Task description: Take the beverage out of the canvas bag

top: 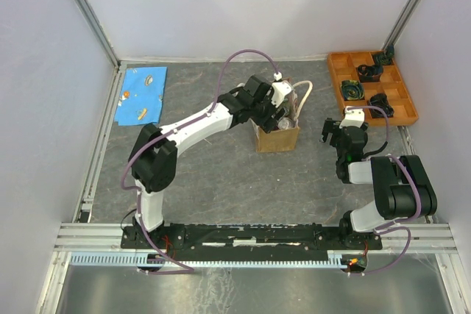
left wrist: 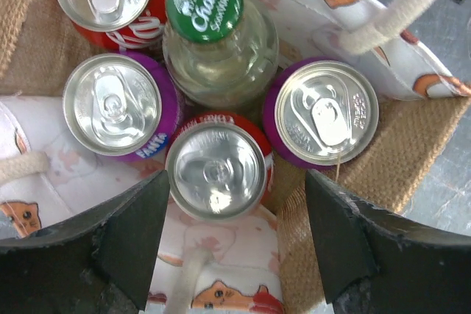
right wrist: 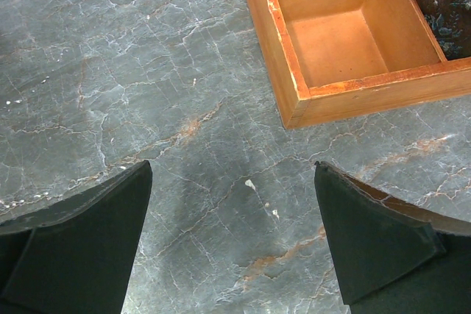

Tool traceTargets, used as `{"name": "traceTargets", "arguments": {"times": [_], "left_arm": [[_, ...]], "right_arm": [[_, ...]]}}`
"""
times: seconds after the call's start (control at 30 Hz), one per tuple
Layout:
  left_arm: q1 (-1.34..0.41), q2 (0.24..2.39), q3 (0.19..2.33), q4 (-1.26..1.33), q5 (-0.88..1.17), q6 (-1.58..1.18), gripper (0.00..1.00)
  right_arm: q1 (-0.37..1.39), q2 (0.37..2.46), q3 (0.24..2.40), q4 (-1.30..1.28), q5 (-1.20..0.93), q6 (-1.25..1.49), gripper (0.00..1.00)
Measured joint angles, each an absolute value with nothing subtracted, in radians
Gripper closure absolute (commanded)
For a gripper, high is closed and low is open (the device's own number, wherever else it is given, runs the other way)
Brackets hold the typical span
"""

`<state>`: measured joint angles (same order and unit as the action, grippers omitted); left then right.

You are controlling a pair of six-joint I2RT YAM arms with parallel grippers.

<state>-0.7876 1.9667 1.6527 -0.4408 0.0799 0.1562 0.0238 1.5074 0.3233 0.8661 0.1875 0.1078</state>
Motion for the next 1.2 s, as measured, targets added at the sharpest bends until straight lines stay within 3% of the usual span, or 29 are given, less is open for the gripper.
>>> {"name": "traceTargets", "arguments": {"times": [0.17,0.73,1.2], "left_arm": [[-0.790,1.908,1.578,-0.402,0.081,0.164,0.13],[-0.794,1.945,1.612,-0.413,-0.004,0.164,0.10],[-0.781,2.029,1.667,-0.403,0.010,0.163,0.27]], "right_arm": [[0.024,1.507,0.323,0.866,0.187,0.108,0.01],[0.024,1.507,0.323,0.866,0.187,0.108,0.01],[0.024,1.507,0.323,0.866,0.187,0.108,0.01]]}}
